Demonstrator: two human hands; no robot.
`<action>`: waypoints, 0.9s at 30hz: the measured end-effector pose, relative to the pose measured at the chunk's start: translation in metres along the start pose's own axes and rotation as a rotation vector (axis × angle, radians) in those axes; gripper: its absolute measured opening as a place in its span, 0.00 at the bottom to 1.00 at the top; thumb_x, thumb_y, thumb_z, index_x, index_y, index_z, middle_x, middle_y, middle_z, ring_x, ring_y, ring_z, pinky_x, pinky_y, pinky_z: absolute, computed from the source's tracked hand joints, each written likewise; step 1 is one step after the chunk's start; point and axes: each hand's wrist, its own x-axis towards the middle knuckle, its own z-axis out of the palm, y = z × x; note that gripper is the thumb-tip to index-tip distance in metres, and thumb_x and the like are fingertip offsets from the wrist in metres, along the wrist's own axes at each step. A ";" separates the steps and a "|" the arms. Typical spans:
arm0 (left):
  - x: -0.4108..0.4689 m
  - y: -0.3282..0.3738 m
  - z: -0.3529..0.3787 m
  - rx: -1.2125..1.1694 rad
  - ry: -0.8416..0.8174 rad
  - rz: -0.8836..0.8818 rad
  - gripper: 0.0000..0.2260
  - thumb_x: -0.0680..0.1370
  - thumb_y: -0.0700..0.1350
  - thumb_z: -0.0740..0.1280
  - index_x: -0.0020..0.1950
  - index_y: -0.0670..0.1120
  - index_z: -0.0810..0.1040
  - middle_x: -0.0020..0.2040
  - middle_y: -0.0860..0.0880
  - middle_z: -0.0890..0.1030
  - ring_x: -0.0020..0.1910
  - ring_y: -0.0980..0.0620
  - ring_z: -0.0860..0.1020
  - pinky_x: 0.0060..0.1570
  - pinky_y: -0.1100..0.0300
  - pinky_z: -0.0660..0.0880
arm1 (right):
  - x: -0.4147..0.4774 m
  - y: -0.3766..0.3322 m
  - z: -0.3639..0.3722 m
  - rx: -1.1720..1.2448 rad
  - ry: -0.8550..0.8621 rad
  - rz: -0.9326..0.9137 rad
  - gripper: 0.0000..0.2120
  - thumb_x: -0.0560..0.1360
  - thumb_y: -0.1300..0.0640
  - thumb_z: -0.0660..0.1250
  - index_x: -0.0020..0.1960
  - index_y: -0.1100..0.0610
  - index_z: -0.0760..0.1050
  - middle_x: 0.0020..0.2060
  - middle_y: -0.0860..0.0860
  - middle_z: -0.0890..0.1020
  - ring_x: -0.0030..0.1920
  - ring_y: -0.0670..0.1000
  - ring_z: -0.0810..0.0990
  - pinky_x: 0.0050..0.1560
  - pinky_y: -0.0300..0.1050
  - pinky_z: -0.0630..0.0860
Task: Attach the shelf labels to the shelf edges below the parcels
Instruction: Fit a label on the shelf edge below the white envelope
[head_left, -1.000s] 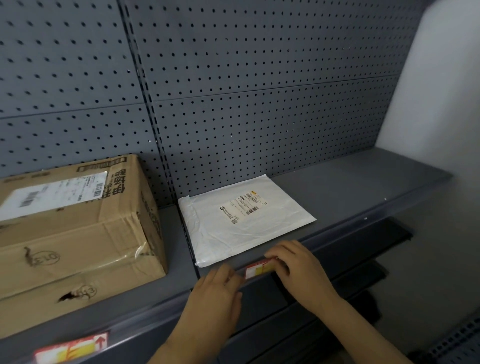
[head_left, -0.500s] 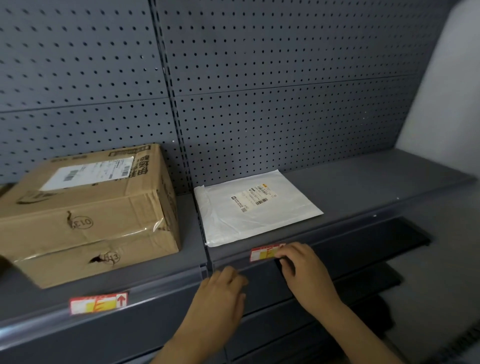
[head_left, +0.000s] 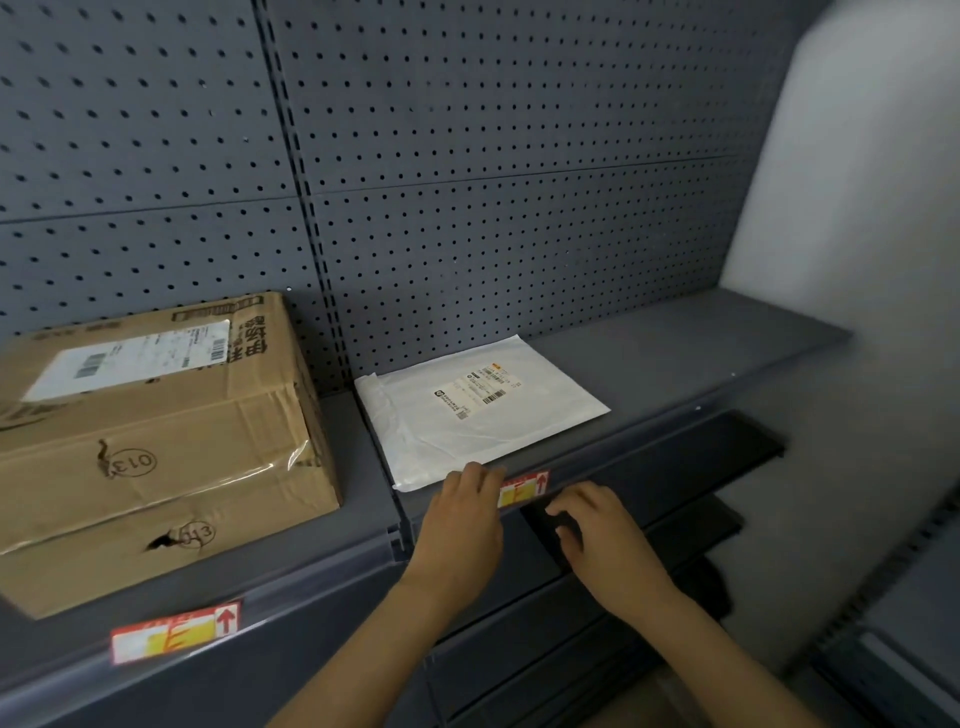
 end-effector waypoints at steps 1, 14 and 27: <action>0.000 -0.001 0.002 -0.003 0.008 0.004 0.19 0.73 0.35 0.65 0.64 0.43 0.71 0.56 0.44 0.73 0.49 0.46 0.71 0.47 0.54 0.72 | 0.001 -0.001 -0.003 -0.009 0.004 0.003 0.10 0.73 0.64 0.67 0.53 0.55 0.77 0.51 0.49 0.77 0.52 0.48 0.71 0.52 0.44 0.75; -0.006 0.014 0.026 -0.027 -0.025 -0.072 0.21 0.67 0.26 0.64 0.59 0.37 0.75 0.51 0.40 0.74 0.48 0.43 0.72 0.48 0.51 0.74 | 0.034 -0.003 -0.023 -0.021 -0.020 -0.014 0.11 0.75 0.64 0.64 0.57 0.57 0.76 0.54 0.51 0.75 0.56 0.50 0.71 0.56 0.45 0.73; -0.008 0.015 0.029 0.210 -0.071 -0.054 0.29 0.56 0.35 0.74 0.57 0.37 0.77 0.46 0.42 0.76 0.40 0.45 0.74 0.37 0.55 0.74 | 0.033 0.004 0.009 -0.125 -0.091 -0.186 0.17 0.72 0.68 0.64 0.60 0.59 0.73 0.60 0.54 0.74 0.57 0.53 0.74 0.50 0.47 0.77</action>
